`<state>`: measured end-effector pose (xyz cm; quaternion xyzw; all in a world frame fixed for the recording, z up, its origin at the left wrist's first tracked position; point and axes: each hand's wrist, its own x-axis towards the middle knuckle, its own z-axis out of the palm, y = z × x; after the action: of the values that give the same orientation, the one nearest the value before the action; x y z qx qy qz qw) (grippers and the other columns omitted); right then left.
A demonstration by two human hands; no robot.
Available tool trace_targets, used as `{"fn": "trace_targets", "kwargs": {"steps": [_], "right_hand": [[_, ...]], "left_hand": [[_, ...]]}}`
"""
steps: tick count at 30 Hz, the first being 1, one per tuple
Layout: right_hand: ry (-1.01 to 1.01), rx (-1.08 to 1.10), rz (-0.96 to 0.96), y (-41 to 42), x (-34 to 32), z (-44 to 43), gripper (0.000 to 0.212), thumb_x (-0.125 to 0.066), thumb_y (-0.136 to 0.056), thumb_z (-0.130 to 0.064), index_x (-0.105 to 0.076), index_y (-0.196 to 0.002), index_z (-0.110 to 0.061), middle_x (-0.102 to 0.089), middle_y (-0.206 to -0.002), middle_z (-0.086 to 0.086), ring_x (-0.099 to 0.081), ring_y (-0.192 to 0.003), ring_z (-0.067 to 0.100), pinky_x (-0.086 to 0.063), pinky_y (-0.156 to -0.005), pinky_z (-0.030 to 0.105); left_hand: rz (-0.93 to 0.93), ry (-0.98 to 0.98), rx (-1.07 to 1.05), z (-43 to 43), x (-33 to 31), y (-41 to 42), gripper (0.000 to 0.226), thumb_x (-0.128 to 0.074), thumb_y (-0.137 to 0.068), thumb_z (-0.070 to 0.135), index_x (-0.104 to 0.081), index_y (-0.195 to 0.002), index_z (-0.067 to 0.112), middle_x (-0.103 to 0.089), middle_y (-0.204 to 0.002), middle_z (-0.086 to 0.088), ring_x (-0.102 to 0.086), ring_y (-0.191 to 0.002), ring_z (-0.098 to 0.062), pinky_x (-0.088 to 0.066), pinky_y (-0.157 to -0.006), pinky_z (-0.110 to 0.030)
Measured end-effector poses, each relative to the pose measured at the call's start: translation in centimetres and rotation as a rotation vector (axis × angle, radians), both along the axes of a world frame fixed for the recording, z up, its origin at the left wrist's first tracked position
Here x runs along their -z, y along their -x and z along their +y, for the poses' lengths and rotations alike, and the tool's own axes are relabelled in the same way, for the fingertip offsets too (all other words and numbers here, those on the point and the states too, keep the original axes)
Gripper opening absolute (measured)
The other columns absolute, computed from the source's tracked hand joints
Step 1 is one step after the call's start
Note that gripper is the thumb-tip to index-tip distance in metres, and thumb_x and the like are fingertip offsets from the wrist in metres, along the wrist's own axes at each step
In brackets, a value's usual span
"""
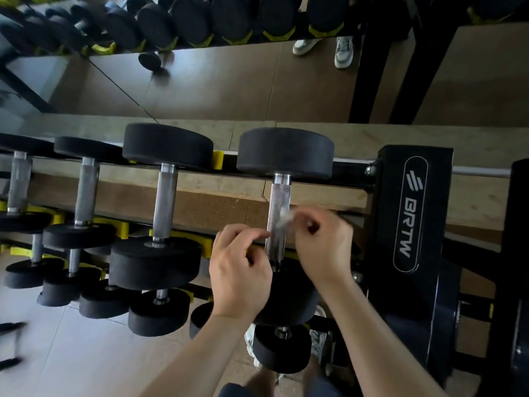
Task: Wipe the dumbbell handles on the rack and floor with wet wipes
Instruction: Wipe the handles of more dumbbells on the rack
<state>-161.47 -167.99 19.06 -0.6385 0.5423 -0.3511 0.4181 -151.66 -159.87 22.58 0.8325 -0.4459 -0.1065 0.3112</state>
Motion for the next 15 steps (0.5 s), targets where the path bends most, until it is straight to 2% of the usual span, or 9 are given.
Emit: {"fn": "trace_targets", "kwargs": {"steps": [3,5,8,10,13,15], "right_hand": [[0.125,0.054,0.015,-1.6,-0.8,-2.9,0.007,-0.070,-0.085,-0.012,-0.074,-0.089,-0.015,-0.070,-0.081,-0.001,-0.063,-0.067,0.011,-0.049,-0.062,0.022],[0.147,-0.069,0.062,-1.4,-0.8,-1.8,0.006,-0.069,-0.085,-0.011,-0.074,-0.087,-0.014,-0.067,-0.080,0.003,-0.062,-0.065,0.015,-0.051,-0.059,0.027],[0.197,-0.325,0.154,0.1,-1.0,1.7,0.006,-0.068,-0.084,-0.012,-0.073,-0.083,-0.015,-0.065,-0.075,-0.001,-0.059,-0.062,0.011,-0.050,-0.057,0.025],[0.254,-0.318,0.191,-0.6,-1.6,0.3,0.010,-0.065,-0.086,-0.017,-0.072,-0.082,-0.013,-0.066,-0.073,0.000,-0.060,-0.059,0.014,-0.052,-0.055,0.033],[0.400,-0.204,0.249,-2.2,-1.8,-3.5,0.010,-0.064,-0.084,-0.015,-0.069,-0.076,-0.010,-0.064,-0.067,0.003,-0.058,-0.054,0.020,-0.050,-0.048,0.034],[0.368,-0.377,0.296,-1.7,-1.5,-2.5,0.016,-0.059,-0.088,-0.020,-0.067,-0.078,-0.010,-0.064,-0.066,0.003,-0.060,-0.055,0.022,-0.052,-0.050,0.040]], "left_hand": [[0.004,-0.029,-0.006,0.0,0.0,0.0,0.034,-0.048,-0.073,0.003,-0.074,-0.092,0.014,-0.059,-0.092,0.008,-0.057,-0.089,-0.016,-0.048,-0.076,-0.023],[0.010,-0.028,-0.004,0.0,-0.2,0.1,0.035,-0.048,-0.073,0.003,-0.073,-0.094,0.014,-0.061,-0.093,0.008,-0.058,-0.090,-0.014,-0.043,-0.077,-0.014],[0.027,-0.002,-0.006,0.0,-0.3,0.0,0.037,-0.047,-0.073,0.004,-0.072,-0.099,0.014,-0.064,-0.096,0.008,-0.058,-0.093,-0.011,-0.041,-0.081,-0.007],[0.029,-0.008,-0.004,0.0,-0.2,-0.1,0.037,-0.049,-0.074,0.004,-0.070,-0.103,0.012,-0.062,-0.097,0.010,-0.056,-0.094,-0.009,-0.036,-0.084,-0.002],[0.036,-0.005,0.000,0.2,-0.2,-0.1,0.039,-0.052,-0.074,0.000,-0.067,-0.107,0.013,-0.056,-0.099,0.014,-0.052,-0.094,-0.007,-0.034,-0.082,-0.001],[0.059,0.001,-0.005,0.3,-0.3,-0.1,0.038,-0.051,-0.074,0.003,-0.065,-0.108,0.014,-0.055,-0.100,0.014,-0.051,-0.095,-0.006,-0.035,-0.080,-0.003]]}}
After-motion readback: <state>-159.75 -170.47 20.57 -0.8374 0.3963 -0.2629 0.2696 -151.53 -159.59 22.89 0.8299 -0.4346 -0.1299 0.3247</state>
